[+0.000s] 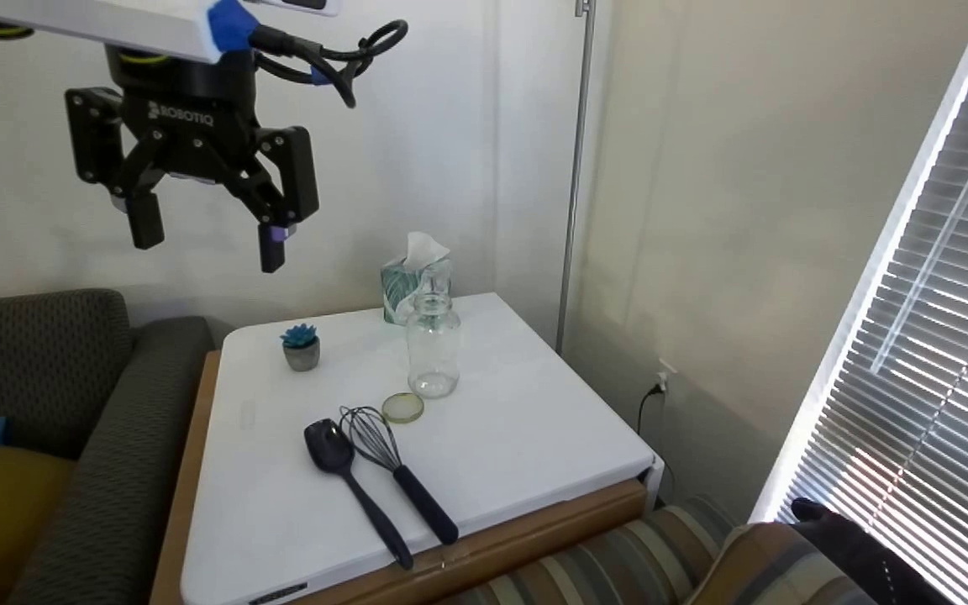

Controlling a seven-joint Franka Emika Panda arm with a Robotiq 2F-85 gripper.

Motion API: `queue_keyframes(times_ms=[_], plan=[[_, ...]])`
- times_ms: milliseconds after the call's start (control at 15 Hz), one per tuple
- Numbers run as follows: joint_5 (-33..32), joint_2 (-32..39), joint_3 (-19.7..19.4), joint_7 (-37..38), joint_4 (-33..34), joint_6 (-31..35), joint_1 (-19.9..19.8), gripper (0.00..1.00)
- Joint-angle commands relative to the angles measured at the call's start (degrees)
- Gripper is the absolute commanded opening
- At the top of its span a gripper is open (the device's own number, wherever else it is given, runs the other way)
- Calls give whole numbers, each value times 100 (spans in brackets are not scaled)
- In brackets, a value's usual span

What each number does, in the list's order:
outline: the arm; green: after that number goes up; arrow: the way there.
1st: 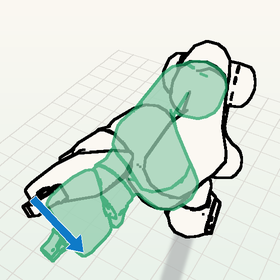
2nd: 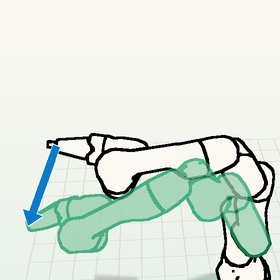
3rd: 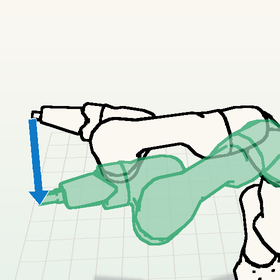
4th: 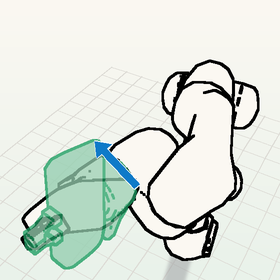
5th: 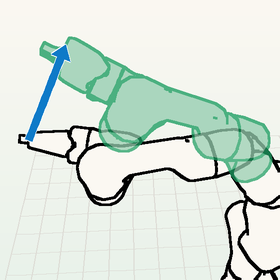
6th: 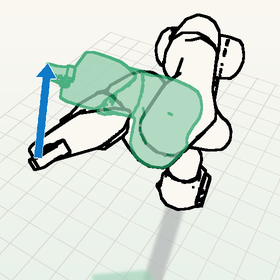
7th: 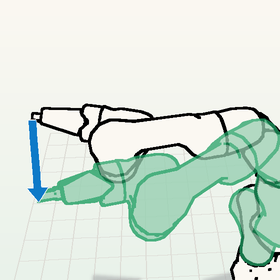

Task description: Move the lid away from the bottle

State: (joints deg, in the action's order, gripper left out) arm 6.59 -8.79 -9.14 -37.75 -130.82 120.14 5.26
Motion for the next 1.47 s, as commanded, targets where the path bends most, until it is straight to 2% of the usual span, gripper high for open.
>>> queue_keyframes(times_ms=[0, 267, 467, 800, 867, 1067, 1400], plan=[[53, 695, 219, -358, 524, 172, -115, 100], [-303, 1639, 557, -514, 1359, 36, -134, 100], [-624, 2267, 810, -318, 1921, 28, -164, 100], [-354, 2968, 1160, 358, 2173, 493, -220, 100], [-535, 2699, 1190, 257, 2004, 356, -241, 100], [-507, 2933, 1260, 429, 2103, 410, -246, 100], [-1152, 3179, 1246, 1329, 2298, 577, -73, 100]])
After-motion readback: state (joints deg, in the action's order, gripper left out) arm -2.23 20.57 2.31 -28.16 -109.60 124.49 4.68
